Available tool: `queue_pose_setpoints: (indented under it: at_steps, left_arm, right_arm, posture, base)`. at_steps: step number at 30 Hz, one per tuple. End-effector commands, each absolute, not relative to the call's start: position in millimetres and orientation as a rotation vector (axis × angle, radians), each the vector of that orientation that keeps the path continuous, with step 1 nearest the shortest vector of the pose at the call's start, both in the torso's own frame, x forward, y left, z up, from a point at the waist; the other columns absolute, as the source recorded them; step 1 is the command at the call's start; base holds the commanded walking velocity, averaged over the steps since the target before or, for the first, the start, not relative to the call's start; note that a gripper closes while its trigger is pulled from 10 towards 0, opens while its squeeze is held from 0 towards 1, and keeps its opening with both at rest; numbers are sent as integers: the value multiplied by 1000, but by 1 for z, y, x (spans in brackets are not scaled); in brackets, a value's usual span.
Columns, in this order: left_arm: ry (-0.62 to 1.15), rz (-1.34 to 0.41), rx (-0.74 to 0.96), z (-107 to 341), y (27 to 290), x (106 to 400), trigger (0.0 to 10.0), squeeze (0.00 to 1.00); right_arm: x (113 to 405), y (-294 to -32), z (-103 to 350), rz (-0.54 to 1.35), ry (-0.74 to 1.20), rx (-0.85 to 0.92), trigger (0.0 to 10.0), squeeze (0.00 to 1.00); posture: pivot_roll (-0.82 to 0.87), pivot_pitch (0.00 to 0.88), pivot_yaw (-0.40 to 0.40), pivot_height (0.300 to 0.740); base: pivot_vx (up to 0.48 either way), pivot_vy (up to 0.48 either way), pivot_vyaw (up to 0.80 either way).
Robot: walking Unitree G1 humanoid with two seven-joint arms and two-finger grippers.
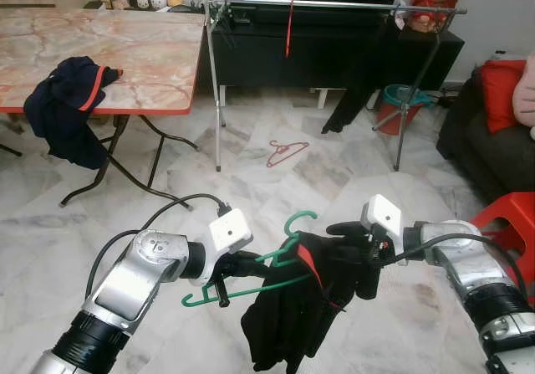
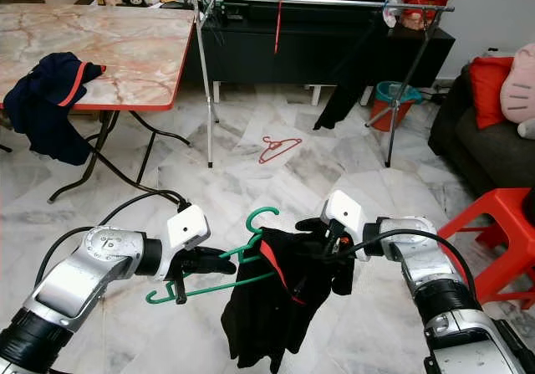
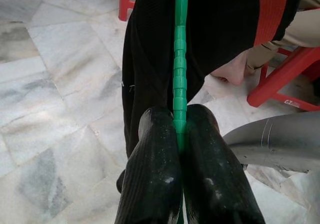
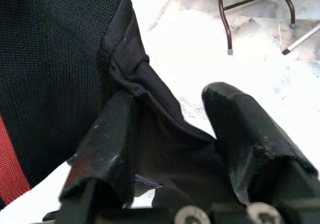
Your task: Hang hanger
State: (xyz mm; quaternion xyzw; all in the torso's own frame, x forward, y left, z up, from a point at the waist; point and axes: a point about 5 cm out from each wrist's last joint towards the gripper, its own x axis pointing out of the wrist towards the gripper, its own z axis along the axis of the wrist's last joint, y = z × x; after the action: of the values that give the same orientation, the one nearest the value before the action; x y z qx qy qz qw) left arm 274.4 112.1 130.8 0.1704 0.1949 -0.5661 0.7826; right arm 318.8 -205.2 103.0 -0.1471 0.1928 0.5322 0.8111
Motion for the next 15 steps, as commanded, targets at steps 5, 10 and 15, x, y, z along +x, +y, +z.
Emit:
queue_pose_setpoints:
  at_steps: [5,10,15]
  left_arm:
    - [347,-1267,375,145,103,276,10000,0]
    - [334,-1278,369,148,102,276,10000,0]
    - [322,-1286,371,149,102,277,10000,0]
  right_arm:
    - [320,-202,105,1160,404,-284,0,0]
    - [318,-199,103,1176,407,-269,0,0]
    - [318,-198,102,1187,410,-265,0,0]
  posture:
    - [-122,0,-82,740]
    - [-119,0,-79,740]
    - [-119,0,-80,740]
  base:
    - [0,0,0]
    - [0,0,0]
    - [0,0,0]
